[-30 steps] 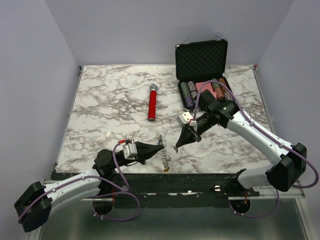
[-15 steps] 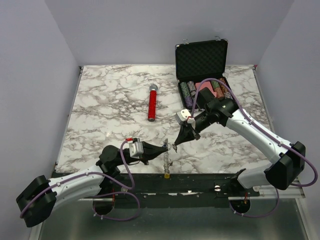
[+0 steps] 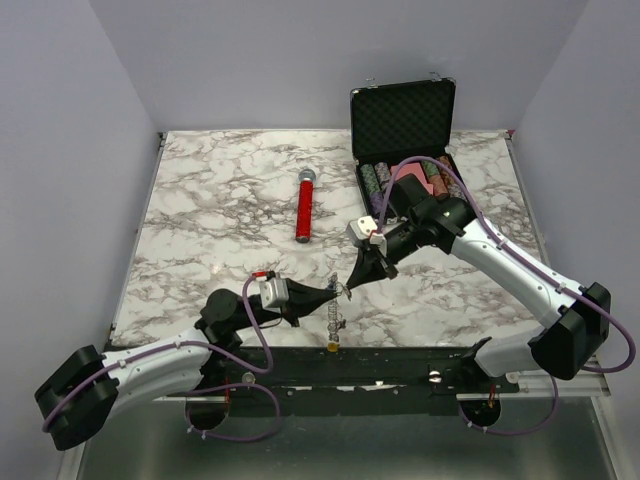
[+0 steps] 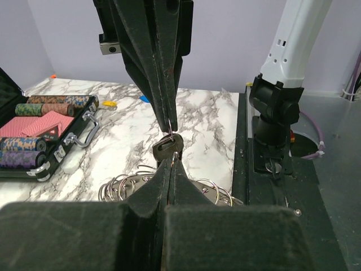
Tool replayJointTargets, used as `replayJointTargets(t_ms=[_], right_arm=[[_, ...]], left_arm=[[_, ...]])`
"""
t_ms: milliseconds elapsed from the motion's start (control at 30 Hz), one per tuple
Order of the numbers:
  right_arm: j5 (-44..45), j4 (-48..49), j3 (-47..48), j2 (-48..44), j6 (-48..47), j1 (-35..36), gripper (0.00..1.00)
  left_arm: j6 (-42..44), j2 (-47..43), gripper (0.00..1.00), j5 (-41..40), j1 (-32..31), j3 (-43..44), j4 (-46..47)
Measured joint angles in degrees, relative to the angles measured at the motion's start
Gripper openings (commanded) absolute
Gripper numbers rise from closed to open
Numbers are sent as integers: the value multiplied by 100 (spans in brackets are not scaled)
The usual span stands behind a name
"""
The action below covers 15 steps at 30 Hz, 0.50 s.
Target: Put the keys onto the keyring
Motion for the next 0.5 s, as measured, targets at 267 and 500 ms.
replayJointTargets(t_ms=[267, 500], right_arm=[[66, 162, -4, 4, 208, 9, 0], [138, 256, -22, 4, 326, 13, 0]], left_arm=[[-186, 181, 0, -107, 0, 39, 192], [-238, 179, 0, -201, 0, 39, 273]])
